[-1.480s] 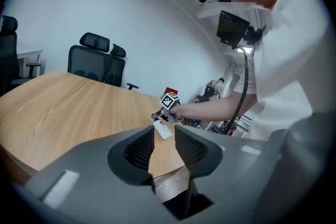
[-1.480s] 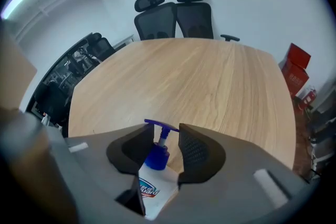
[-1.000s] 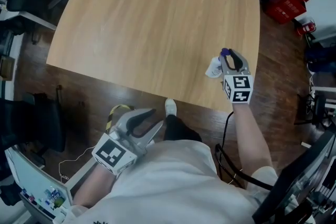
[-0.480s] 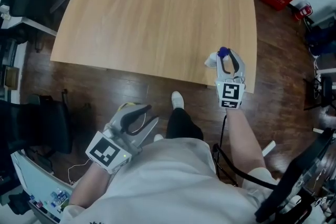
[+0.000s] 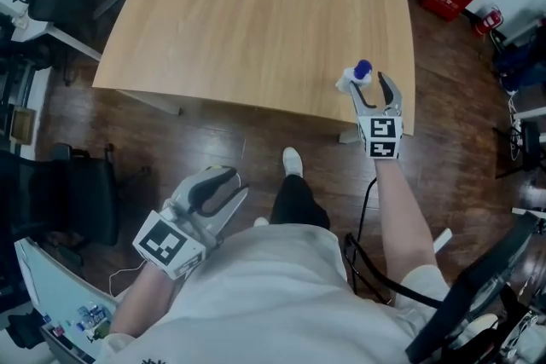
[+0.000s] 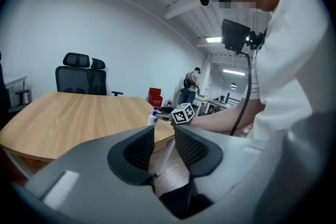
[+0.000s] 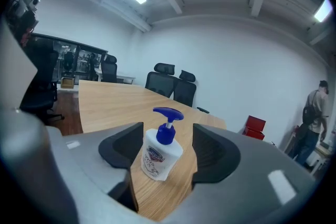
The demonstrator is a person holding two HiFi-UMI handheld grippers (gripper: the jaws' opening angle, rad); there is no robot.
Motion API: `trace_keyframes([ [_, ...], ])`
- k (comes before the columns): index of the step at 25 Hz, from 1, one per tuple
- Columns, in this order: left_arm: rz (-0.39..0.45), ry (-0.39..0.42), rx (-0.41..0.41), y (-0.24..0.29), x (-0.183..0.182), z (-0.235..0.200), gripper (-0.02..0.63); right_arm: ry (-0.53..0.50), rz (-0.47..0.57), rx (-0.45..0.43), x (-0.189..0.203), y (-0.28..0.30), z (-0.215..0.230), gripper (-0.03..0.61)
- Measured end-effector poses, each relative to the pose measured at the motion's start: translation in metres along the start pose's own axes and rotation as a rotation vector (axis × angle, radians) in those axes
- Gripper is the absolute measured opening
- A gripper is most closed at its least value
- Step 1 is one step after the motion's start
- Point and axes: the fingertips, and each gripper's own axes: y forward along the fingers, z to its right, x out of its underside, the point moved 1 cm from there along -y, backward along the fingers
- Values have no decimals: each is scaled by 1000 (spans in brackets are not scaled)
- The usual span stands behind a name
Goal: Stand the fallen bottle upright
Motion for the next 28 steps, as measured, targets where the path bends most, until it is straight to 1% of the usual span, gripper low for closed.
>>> trace_keyframes([
  [3,-2,11,-6,-10,6,1,121,22,-1,16,2,-9,0,287],
  [5,13,26,-11,-15,5,4,121,47,-2,22,5,-29,-4,287],
  [7,44,46,-12,-22,1,8,121,57,-9,14,6,-57,-14,287],
  [10,90,77,-1,-38,0,16,121,44,-28,-12,3,-107,-43,287],
  [13,108,71,44,-47,9,27,121,60,-45,-4,-4,-167,-64,287],
  [16,77,32,123,-54,26,53,121,149,-84,7,0,-243,-83,287],
  [19,55,69,165,-61,26,74,121,215,-89,-6,-5,-301,-100,287],
  [22,42,104,174,-67,32,93,121,228,-68,-13,-7,-349,-116,287],
  [25,67,132,163,-67,38,121,121,238,-24,-28,-6,-389,-120,287],
  [28,94,159,152,-71,44,158,121,231,12,-52,-3,-426,-127,287],
])
